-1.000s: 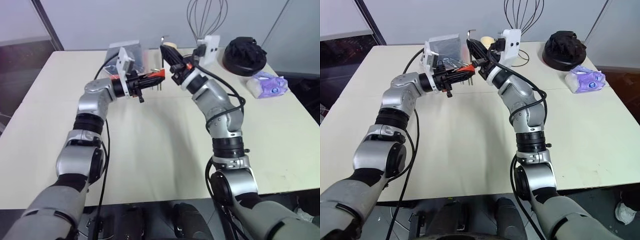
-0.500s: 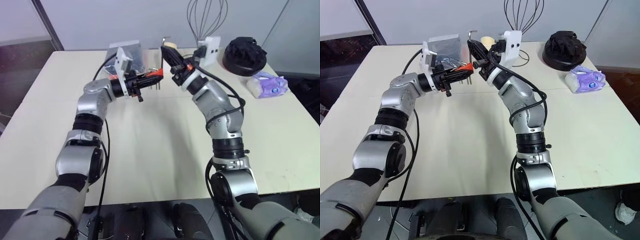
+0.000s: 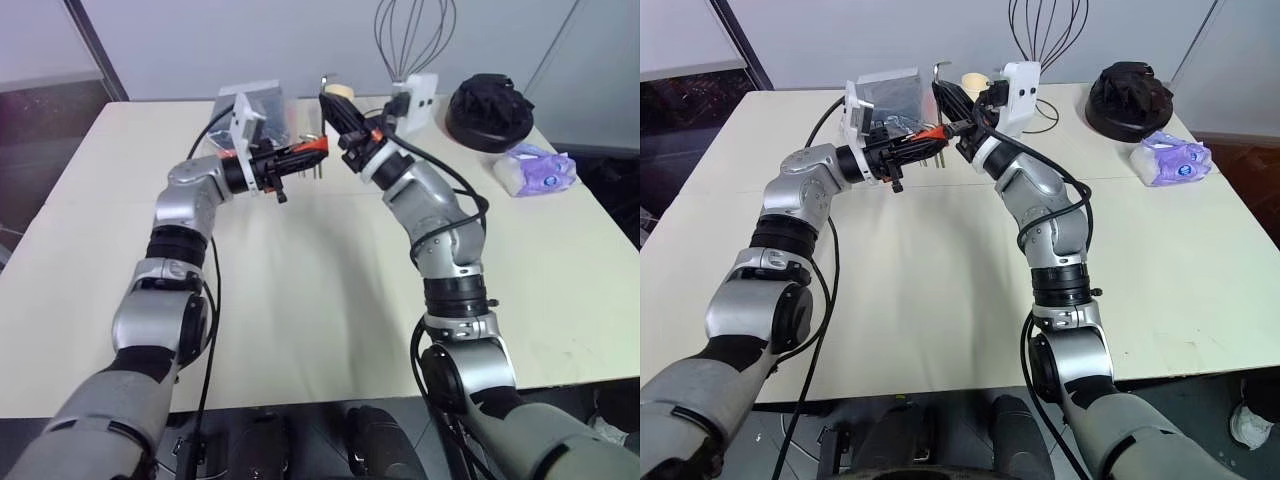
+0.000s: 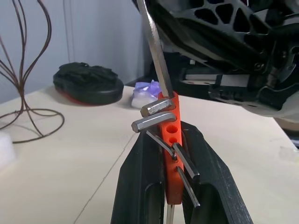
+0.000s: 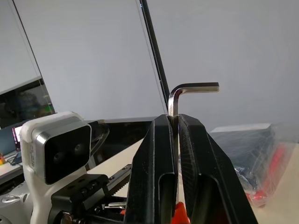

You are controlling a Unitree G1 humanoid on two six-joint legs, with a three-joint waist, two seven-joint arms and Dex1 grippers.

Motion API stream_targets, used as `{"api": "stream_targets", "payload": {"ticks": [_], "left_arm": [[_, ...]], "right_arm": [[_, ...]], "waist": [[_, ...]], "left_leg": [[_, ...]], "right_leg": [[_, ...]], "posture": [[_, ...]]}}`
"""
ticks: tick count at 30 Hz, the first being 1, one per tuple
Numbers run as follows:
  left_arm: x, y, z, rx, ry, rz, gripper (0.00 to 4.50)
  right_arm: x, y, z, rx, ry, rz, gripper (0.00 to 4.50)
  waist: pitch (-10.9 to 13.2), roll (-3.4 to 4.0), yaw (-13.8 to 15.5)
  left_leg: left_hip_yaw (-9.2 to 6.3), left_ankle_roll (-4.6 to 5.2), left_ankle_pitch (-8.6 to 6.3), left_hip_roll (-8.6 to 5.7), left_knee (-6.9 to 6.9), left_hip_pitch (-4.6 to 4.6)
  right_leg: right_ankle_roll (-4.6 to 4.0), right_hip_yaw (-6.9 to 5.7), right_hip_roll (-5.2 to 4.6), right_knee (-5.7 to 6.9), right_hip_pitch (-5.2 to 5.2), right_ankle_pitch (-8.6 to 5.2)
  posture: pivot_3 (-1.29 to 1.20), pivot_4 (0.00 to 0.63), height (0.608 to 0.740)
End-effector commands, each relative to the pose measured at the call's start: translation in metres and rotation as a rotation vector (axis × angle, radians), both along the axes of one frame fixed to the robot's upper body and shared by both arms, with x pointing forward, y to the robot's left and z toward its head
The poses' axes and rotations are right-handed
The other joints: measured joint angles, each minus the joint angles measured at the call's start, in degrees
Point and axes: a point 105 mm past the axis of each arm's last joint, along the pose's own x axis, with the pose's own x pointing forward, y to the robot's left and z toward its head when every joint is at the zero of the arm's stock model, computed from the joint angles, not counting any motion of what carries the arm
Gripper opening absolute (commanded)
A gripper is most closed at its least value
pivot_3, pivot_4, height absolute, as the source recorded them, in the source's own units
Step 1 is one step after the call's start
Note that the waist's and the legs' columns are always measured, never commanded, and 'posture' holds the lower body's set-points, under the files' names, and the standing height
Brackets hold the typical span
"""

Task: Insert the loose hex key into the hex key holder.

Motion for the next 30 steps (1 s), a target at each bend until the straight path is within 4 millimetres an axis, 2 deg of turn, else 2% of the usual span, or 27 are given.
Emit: {"api": "stream_targets", "payload": {"ticks": [1,9,18,20,21,22,23,24,25,29,30], "left_arm": [[-0.003,-0.0024,0.0283,-0.031,-0.085,-0.011,0.0],[-0.0027,0.0002,0.0368,-0.062,-0.087,-0.007,0.0],[-0.0028,0.0009,0.0333,-0.043,-0.087,-0.006,0.0],[-0.0027,0.0008,0.0327,-0.04,-0.086,-0.005,0.0],[-0.0026,0.0008,0.0325,-0.04,-0.086,-0.005,0.0],[-0.0025,0.0009,0.0323,-0.039,-0.086,-0.005,0.0],[-0.0023,0.0009,0.0317,-0.038,-0.084,-0.004,0.0],[-0.0022,0.0009,0.0312,-0.036,-0.083,-0.004,0.0],[-0.0021,0.0009,0.0308,-0.035,-0.083,-0.004,0.0],[-0.0017,0.0016,0.03,-0.031,-0.082,-0.001,0.0],[-0.0015,0.002,0.0298,-0.029,-0.082,0.0,0.0]], "right_arm": [[-0.0047,0.0007,0.0101,0.009,-0.045,0.008,0.01],[-0.0051,0.0002,0.0078,0.001,-0.043,0.009,0.01],[-0.0065,0.0014,0.0084,-0.011,-0.057,0.016,0.01],[-0.0065,0.0011,0.0081,-0.017,-0.06,0.012,0.73],[-0.0066,0.001,0.0079,-0.018,-0.06,0.012,0.94],[-0.0066,0.0009,0.0077,-0.02,-0.061,0.012,1.4],[-0.0066,0.0001,0.0074,-0.022,-0.062,0.007,1.4],[-0.0066,-0.0005,0.0071,-0.023,-0.062,0.004,2.09],[-0.0065,-0.001,0.0069,-0.024,-0.063,0.001,2.15],[-0.0068,-0.0021,0.0065,-0.026,-0.063,0.0,4.11],[-0.0066,-0.0028,0.0064,-0.024,-0.062,-0.003,4.48]], "waist": [[0.0,0.0,0.0],[0.0,0.0,0.0],[0.0,0.0,0.0],[0.0,0.0,0.0],[0.0,0.0,0.0],[0.0,0.0,0.0],[0.0,0.0,0.0],[0.0,0.0,0.0],[0.0,0.0,0.0],[0.0,0.0,0.0],[0.0,0.0,0.0]], "left_leg": [[0.0,0.0,0.0,0.0,0.0,0.0],[0.0,0.0,0.0,0.0,0.0,0.0],[0.0,0.0,0.0,0.0,0.0,-0.01],[0.0,0.0,0.0,0.0,0.0,-0.01],[0.0,0.0,0.0,0.0,0.0,-0.01],[0.0,0.0,0.0,0.0,0.0,-0.01],[0.0,0.0,0.0,0.0,0.0,0.0],[0.0,0.0,0.0,0.0,0.0,-0.01],[0.0,0.0,0.0,0.0,0.0,-0.01],[0.0,0.0,0.0,0.0,0.0,-0.01],[0.0,0.0,0.0,0.0,0.0,-0.01]], "right_leg": [[0.0,0.0,0.0,0.0,0.0,0.0],[0.0,0.0,0.0,0.0,0.0,0.0],[0.0,0.0,0.01,0.0,0.0,0.0],[0.0,0.0,0.01,0.0,0.0,0.0],[0.0,0.0,0.01,0.0,0.0,0.0],[0.0,0.0,0.01,0.0,0.0,0.0],[0.0,0.0,0.01,0.0,0.0,0.0],[0.0,0.0,0.01,0.0,0.0,0.0],[0.0,0.0,0.01,0.0,0.0,0.0],[0.0,0.0,0.01,0.0,0.0,0.0],[0.0,0.0,0.01,0.0,0.0,0.0]], "posture": [[0.0,0.15,0.74],[0.0,0.15,0.74],[0.0,0.15,0.74],[0.0,0.15,0.74],[0.0,0.15,0.74],[0.0,0.15,0.74],[0.0,0.15,0.74],[0.0,0.15,0.74],[0.0,0.15,0.74],[0.0,0.15,0.74],[0.0,0.15,0.74]]}}
